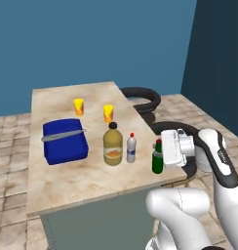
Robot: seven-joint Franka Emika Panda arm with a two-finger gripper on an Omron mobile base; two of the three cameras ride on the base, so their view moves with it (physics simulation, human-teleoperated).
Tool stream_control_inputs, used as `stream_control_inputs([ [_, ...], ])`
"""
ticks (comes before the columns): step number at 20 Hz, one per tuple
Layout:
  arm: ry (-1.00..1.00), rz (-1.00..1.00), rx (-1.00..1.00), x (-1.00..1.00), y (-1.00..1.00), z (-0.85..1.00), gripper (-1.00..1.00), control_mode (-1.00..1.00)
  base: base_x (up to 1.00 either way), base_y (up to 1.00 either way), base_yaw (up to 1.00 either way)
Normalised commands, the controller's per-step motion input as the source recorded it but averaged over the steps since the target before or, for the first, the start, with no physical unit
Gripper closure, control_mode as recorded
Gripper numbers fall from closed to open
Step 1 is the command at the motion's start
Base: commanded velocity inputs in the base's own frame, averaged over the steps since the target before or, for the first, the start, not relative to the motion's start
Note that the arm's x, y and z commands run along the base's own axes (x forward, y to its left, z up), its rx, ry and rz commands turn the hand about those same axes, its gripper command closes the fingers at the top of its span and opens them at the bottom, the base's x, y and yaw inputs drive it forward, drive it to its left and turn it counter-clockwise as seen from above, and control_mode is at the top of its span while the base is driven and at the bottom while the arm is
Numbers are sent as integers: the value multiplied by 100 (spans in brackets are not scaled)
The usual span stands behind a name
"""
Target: Place the drinks on the dining counter in a tight cluster.
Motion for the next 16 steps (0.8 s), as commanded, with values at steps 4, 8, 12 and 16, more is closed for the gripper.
stream_control_inputs([
  [4,0,0,0,0,0,0,100,100,25,-45,11],
  [8,0,0,0,0,0,0,100,100,40,-29,22],
  [12,0,0,0,0,0,0,100,100,41,-20,30],
  [16,0,0,0,0,0,0,100,100,21,-12,11],
])
